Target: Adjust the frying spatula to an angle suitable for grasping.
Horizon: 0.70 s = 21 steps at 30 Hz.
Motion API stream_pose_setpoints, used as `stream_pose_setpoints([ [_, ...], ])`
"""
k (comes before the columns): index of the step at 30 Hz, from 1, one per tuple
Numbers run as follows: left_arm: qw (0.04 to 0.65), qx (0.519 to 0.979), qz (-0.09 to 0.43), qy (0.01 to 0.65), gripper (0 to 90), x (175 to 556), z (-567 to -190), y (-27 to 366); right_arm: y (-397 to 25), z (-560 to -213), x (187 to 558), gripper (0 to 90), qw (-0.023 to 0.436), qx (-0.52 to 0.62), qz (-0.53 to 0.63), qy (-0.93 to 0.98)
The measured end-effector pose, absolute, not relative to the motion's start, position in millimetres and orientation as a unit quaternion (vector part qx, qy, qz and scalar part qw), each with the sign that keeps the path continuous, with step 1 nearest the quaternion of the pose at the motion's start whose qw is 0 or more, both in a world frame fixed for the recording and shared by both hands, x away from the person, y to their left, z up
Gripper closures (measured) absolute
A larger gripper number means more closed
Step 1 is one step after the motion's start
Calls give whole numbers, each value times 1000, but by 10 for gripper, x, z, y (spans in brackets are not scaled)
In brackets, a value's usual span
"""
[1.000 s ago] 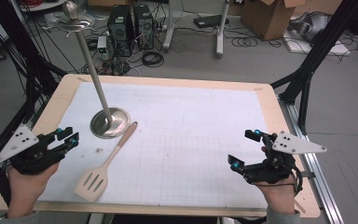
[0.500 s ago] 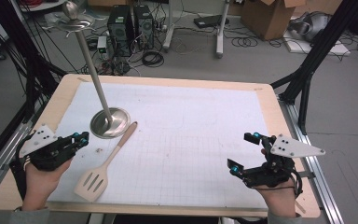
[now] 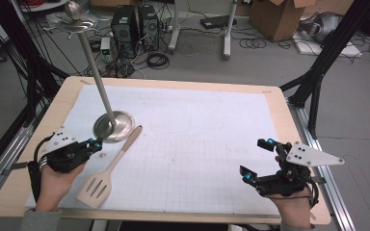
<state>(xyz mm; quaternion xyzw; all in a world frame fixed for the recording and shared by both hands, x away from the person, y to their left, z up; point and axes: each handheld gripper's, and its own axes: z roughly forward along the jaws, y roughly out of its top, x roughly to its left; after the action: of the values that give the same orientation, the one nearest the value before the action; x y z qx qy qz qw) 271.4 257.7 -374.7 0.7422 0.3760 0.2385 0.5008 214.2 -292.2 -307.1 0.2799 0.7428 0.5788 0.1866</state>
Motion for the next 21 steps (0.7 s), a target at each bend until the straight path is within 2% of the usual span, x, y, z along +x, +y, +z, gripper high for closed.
stream_pose_setpoints([
  [7, 475, 760, 239, 374, 896, 2785, -3811, 2418, -2929, -3083, 2125, 14, 185, 284, 577, 743],
  [21, 460, 769, 228, 380, 896, 2942, -3904, 2408, -2949, -3107, 2101, 14, 183, 286, 574, 745],
])
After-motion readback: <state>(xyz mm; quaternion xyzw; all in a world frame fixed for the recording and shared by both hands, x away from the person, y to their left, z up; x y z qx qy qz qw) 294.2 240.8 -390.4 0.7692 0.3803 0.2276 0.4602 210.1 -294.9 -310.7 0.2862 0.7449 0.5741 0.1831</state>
